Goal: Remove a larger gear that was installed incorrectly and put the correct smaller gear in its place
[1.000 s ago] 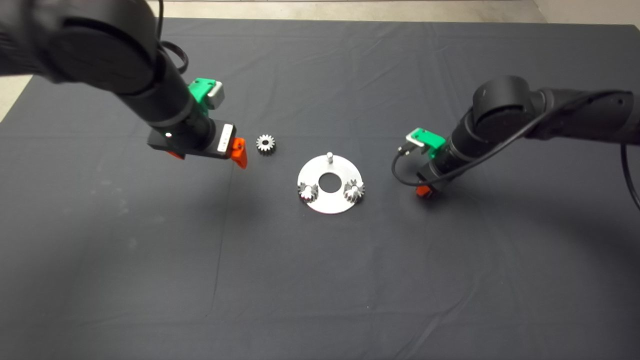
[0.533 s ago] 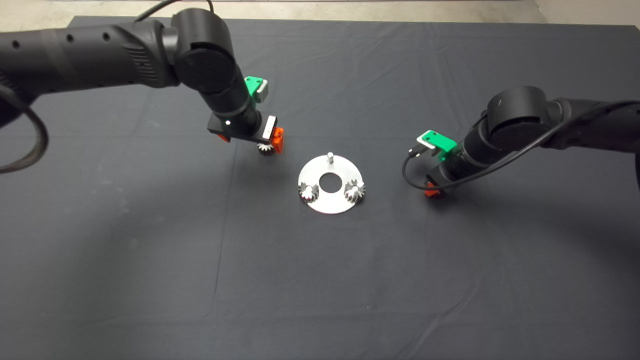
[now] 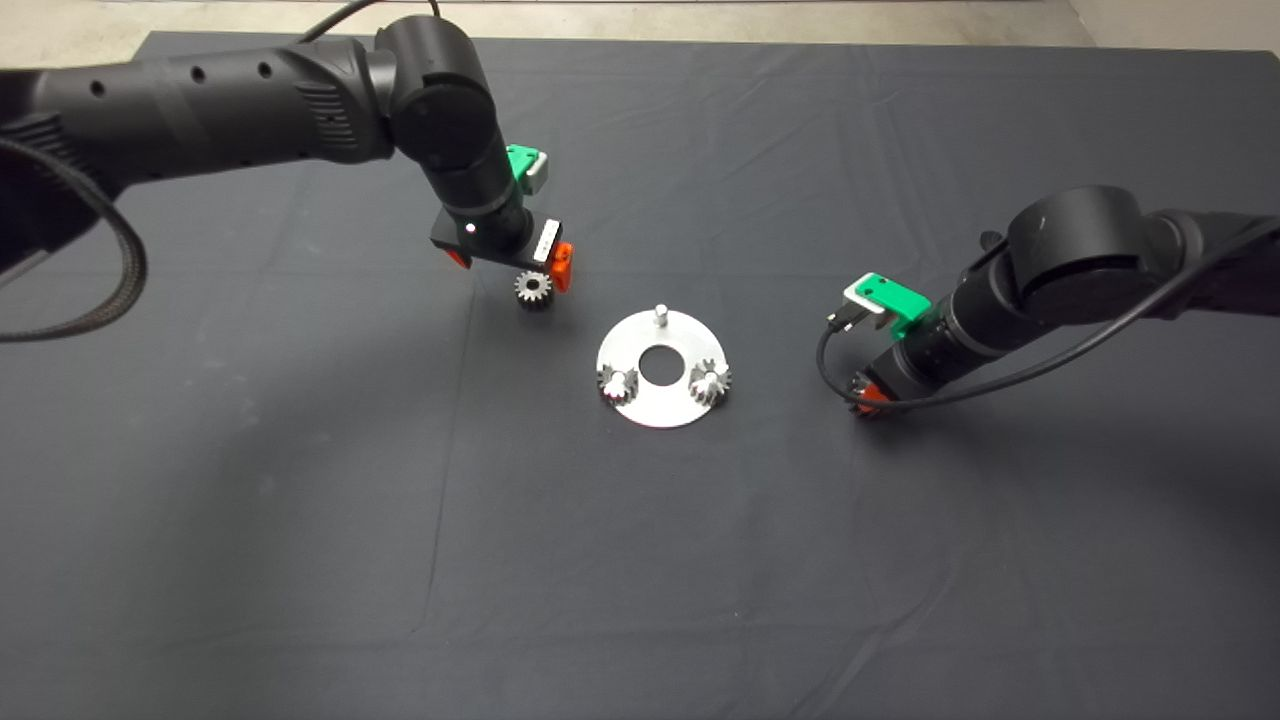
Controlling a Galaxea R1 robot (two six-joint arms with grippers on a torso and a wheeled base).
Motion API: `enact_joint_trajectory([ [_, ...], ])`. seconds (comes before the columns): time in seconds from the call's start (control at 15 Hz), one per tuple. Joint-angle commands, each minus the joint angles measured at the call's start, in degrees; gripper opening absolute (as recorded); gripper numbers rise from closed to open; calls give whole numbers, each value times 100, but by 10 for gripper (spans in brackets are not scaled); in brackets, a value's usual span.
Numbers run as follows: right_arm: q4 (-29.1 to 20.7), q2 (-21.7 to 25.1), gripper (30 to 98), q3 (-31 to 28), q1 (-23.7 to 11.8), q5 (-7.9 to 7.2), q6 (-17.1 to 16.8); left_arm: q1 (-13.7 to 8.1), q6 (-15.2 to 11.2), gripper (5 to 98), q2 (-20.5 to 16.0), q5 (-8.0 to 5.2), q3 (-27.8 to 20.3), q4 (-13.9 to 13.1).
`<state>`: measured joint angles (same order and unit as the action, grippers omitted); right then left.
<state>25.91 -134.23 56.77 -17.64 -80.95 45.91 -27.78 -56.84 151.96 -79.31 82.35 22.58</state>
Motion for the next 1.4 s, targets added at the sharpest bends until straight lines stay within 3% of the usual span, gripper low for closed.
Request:
enact_joint_trajectory([
  [0.0, 123, 94, 565, -54, -284, -18, 41, -52, 77, 982, 6, 3, 95, 63],
  [0.13, -5, 103, 581, -94, -873, -47, 41, -52, 77, 982, 6, 10, 104, 63],
  [0.2, -319, 148, 602, -207, -1252, -94, 62, -52, 61, 982, 6, 3, 104, 63],
  [0.4, -2085, 563, 649, -514, -2543, -97, 179, -52, -2, 982, 39, 3, 229, 63],
  [0.53, -2849, 743, 673, -1163, -3432, -106, 583, -52, -28, 982, 85, -14, 499, 54],
  [0.67, -3377, 836, 712, -1690, -4015, -97, 938, -52, -143, 982, 94, -23, 526, 36],
  [0.93, -3505, 1008, 780, -2131, -4107, -53, 1116, -52, -278, 982, 385, -23, 738, -2],
  [1.13, -3496, 1114, 824, -2664, -4107, -88, 1812, -17, -328, 982, 652, -32, 1016, -95],
  [1.33, -3505, 1528, 866, -2752, -4116, -88, 1943, 119, -319, 982, 814, -27, 1291, -122],
])
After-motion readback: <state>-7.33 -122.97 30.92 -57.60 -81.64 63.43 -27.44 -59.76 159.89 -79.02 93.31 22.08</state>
